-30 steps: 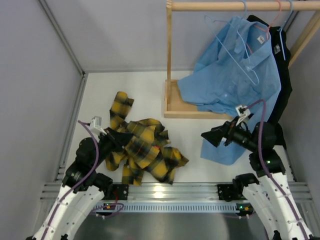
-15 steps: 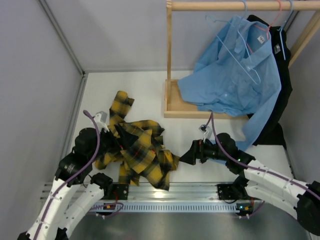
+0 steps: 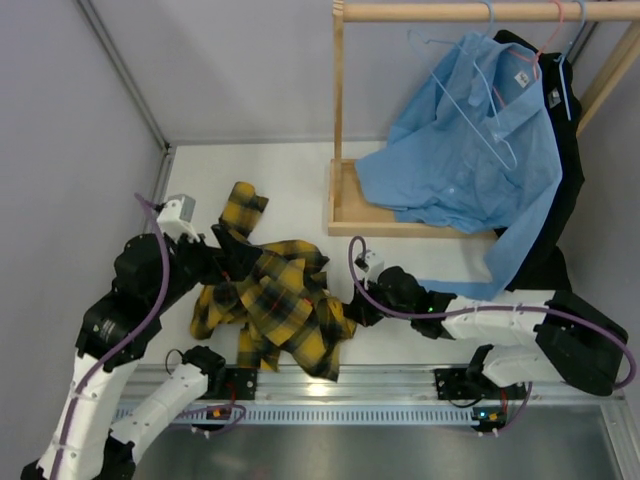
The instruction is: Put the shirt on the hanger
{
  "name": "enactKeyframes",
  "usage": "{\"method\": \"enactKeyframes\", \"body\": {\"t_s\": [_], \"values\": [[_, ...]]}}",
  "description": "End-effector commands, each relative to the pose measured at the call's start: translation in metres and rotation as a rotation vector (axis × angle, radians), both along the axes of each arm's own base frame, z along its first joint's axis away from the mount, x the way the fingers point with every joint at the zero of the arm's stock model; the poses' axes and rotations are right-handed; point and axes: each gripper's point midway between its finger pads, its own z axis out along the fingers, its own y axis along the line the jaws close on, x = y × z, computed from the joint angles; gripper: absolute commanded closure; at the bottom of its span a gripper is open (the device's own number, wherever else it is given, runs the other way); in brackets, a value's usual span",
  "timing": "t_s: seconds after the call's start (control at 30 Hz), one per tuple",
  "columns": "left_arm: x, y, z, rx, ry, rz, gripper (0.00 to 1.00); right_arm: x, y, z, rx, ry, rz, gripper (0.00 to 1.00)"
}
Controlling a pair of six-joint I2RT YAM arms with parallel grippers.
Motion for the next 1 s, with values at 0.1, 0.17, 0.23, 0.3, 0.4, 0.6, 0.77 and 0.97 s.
{"method": "enactKeyframes", "body": {"t_s": [0.1,0.17,0.23,0.3,0.4,0.6,0.77,0.97], "values": [[0.004,-0.024,-0.001,0.01,0.028,-0.128,0.02,0.048,0.005,0.087,0.057,-0.278,-0.135,1.0],[0.003,-0.028,0.011,-0.013,0.004,-0.15,0.02,0.06,0.001,0.135,0.07,-0.39,-0.162,1.0],[0.005,-0.028,0.03,-0.03,-0.038,-0.147,0.02,0.067,-0.014,0.157,0.003,-0.445,-0.192,1.0],[0.007,-0.024,0.052,-0.048,-0.093,-0.119,0.02,0.075,-0.019,0.221,0.022,-0.561,-0.202,1.0],[0.011,-0.014,0.072,-0.058,-0.154,-0.058,0.02,0.079,-0.032,0.286,-0.003,-0.665,-0.211,1.0],[0.013,0.0,0.07,-0.081,-0.19,0.028,0.02,0.02,0.002,0.262,-0.085,-0.601,0.073,1.0],[0.018,0.013,0.012,-0.028,-0.11,0.108,0.02,-0.037,0.009,0.104,-0.197,-0.378,-0.055,1.0],[0.01,0.016,-0.021,0.004,-0.084,0.098,0.02,-0.082,-0.029,0.045,-0.241,-0.344,-0.317,0.65]]}}
